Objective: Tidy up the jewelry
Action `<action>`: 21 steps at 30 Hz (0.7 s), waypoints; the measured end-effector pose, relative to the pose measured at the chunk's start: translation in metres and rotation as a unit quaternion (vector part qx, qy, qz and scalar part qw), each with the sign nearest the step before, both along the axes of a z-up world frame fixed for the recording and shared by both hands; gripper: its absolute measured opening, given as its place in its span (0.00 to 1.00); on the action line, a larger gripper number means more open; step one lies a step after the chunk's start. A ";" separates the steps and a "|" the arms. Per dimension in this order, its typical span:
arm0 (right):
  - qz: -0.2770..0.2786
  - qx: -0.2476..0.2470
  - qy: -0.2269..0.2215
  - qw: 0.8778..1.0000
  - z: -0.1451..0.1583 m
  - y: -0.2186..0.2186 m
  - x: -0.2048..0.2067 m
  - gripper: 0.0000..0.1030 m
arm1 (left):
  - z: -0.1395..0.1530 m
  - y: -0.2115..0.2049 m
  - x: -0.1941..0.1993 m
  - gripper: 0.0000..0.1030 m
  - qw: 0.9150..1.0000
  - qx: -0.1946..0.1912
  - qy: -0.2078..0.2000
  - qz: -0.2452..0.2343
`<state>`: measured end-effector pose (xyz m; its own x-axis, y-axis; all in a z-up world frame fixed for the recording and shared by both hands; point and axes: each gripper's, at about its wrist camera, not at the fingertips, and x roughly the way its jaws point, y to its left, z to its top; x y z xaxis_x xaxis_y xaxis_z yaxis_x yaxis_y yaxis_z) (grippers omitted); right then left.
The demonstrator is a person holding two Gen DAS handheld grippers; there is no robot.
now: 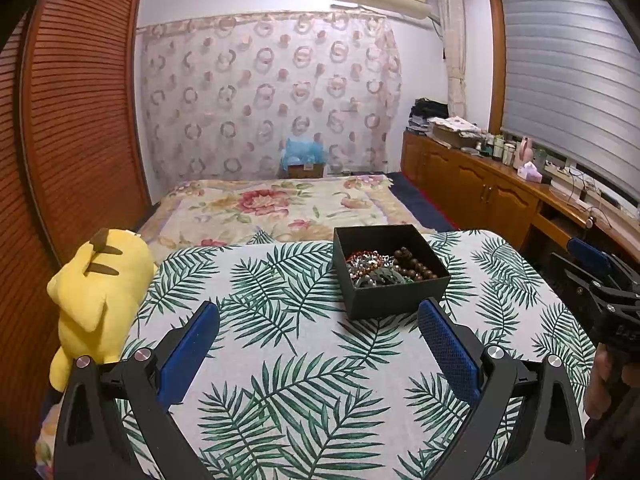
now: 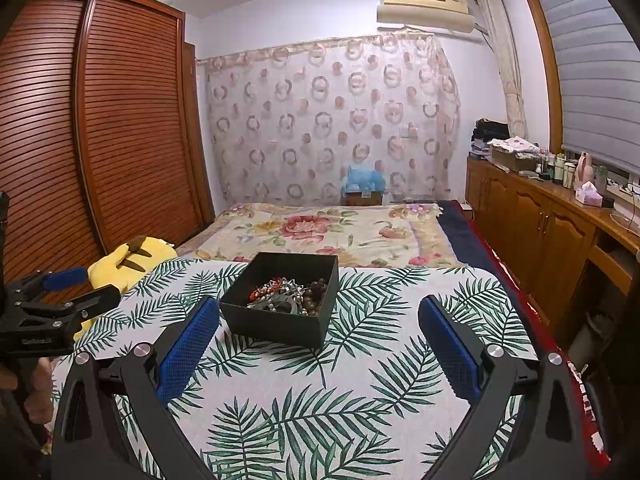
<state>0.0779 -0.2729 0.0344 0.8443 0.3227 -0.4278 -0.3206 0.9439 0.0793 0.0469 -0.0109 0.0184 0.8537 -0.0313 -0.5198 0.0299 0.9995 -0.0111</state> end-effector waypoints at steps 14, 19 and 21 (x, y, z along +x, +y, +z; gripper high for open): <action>-0.001 0.004 -0.002 1.000 -0.003 -0.001 0.000 0.97 | 0.002 -0.001 -0.004 0.93 1.000 0.001 -0.006 0.000; -0.001 0.004 -0.002 1.000 -0.005 -0.002 0.000 0.97 | 0.002 -0.002 -0.004 0.93 1.000 0.001 -0.006 0.000; -0.001 0.004 -0.002 1.000 -0.004 -0.003 0.000 0.97 | 0.002 -0.001 -0.004 0.93 1.000 0.002 -0.007 0.000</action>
<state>0.0782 -0.2754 0.0303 0.8464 0.3244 -0.4223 -0.3186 0.9439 0.0866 0.0428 -0.0118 0.0202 0.8610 -0.0284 -0.5078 0.0296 0.9995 -0.0057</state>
